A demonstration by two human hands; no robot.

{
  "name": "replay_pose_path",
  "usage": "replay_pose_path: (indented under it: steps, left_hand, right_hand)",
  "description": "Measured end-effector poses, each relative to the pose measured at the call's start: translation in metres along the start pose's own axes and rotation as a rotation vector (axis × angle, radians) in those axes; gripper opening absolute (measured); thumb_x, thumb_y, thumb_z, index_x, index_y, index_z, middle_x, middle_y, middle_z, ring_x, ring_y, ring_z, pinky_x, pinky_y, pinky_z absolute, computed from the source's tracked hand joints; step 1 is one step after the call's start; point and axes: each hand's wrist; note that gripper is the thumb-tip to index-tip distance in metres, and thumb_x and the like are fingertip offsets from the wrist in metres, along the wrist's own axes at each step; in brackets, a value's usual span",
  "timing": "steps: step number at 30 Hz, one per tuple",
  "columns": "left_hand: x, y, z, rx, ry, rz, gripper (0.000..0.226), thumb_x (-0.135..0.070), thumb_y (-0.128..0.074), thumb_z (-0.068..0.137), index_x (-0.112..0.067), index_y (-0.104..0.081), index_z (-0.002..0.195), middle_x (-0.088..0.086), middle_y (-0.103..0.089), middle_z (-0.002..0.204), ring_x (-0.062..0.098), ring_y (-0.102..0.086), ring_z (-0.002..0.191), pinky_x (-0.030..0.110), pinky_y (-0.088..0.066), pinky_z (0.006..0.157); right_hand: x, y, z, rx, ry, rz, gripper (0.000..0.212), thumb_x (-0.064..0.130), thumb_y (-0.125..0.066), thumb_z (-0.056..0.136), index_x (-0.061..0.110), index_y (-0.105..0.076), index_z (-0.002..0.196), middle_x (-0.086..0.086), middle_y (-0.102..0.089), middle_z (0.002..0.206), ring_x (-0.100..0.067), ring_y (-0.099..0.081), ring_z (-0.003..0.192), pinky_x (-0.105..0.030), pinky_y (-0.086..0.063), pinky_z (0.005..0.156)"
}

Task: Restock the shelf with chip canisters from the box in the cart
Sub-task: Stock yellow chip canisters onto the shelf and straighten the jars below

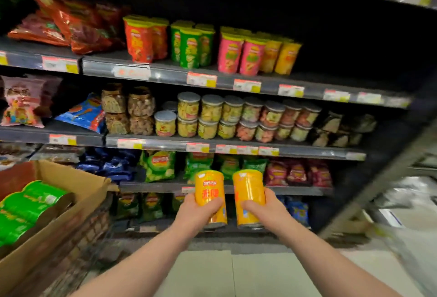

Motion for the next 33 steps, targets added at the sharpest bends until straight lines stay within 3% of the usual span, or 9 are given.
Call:
replay_pose_path:
  steps: [3,7,11,14,19,24,29,33]
  left_hand:
    - [-0.008,-0.046,-0.014,0.037,-0.021,0.009,0.045,-0.042,-0.07,0.079,-0.022,-0.045,0.11,-0.004,-0.059,0.096,0.013,-0.058,0.087,0.029,-0.042,0.073]
    - [-0.016,-0.092,-0.029,0.093,-0.029,0.01,0.041,-0.043,-0.069,0.08,-0.023,-0.046,0.106,-0.004,-0.059,0.094,0.009,-0.057,0.082,0.027,-0.043,0.064]
    - [-0.027,-0.13,-0.042,0.122,-0.045,0.041,0.042,-0.043,-0.069,0.08,-0.023,-0.044,0.107,-0.004,-0.059,0.095,0.009,-0.057,0.083,0.029,-0.044,0.068]
    - [-0.032,-0.143,-0.045,0.128,-0.049,0.048,0.044,-0.043,-0.07,0.08,-0.023,-0.045,0.109,-0.002,-0.06,0.097,0.011,-0.059,0.085,0.027,-0.044,0.066]
    - [-0.041,-0.148,-0.033,0.096,-0.062,0.047,0.046,-0.043,-0.07,0.079,-0.023,-0.045,0.113,-0.002,-0.061,0.099,0.014,-0.061,0.089,0.033,-0.049,0.078]
    - [-0.062,-0.164,-0.006,0.113,-0.089,0.045,0.046,-0.045,-0.068,0.082,-0.023,-0.042,0.113,-0.003,-0.058,0.1,0.011,-0.058,0.088,0.029,-0.043,0.073]
    - [-0.097,-0.191,0.037,0.164,-0.135,0.033,0.047,-0.044,-0.068,0.081,-0.021,-0.045,0.115,-0.002,-0.059,0.103,0.015,-0.059,0.091,0.032,-0.045,0.079]
    - [-0.134,-0.204,0.067,0.192,-0.186,0.011,0.045,-0.04,-0.069,0.082,-0.021,-0.046,0.115,-0.005,-0.06,0.097,0.009,-0.059,0.084,0.024,-0.045,0.065]
  right_hand:
    - [-0.033,0.04,-0.011,-0.049,-0.025,0.043,0.041,0.035,-0.065,0.083,0.028,-0.042,0.117,0.006,-0.056,0.099,-0.012,-0.055,0.09,-0.028,-0.042,0.075]
    - [-0.062,0.078,-0.021,-0.059,-0.024,0.109,0.041,0.034,-0.064,0.085,0.028,-0.039,0.116,0.01,-0.054,0.097,-0.007,-0.054,0.088,-0.027,-0.041,0.076]
    - [-0.086,0.11,-0.027,-0.076,-0.019,0.134,0.042,0.035,-0.064,0.085,0.027,-0.039,0.118,0.007,-0.054,0.1,-0.005,-0.053,0.086,-0.027,-0.041,0.071]
    - [-0.096,0.124,-0.024,-0.079,-0.027,0.164,0.046,0.036,-0.065,0.085,0.027,-0.039,0.122,0.003,-0.055,0.108,-0.01,-0.055,0.09,-0.028,-0.042,0.075]
    - [-0.098,0.133,-0.012,-0.052,-0.006,0.203,0.045,0.034,-0.063,0.087,0.026,-0.037,0.122,0.002,-0.054,0.108,-0.012,-0.054,0.093,-0.029,-0.041,0.08]
    - [-0.093,0.156,0.006,-0.076,0.01,0.236,0.043,0.034,-0.063,0.088,0.03,-0.032,0.118,0.008,-0.052,0.102,-0.007,-0.054,0.09,-0.025,-0.042,0.071]
    - [-0.08,0.193,0.04,-0.165,0.018,0.232,0.054,0.036,-0.064,0.086,0.027,-0.033,0.13,0.002,-0.054,0.112,-0.016,-0.056,0.098,-0.027,-0.043,0.075]
    - [-0.061,0.221,0.078,-0.239,0.047,0.238,0.058,0.036,-0.066,0.084,0.025,-0.036,0.133,0.003,-0.056,0.112,-0.015,-0.058,0.098,-0.033,-0.049,0.084]
Point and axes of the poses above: each hand's wrist, its own z-axis towards the middle knuckle, its own y-axis out of the back of the hand, x = y × z
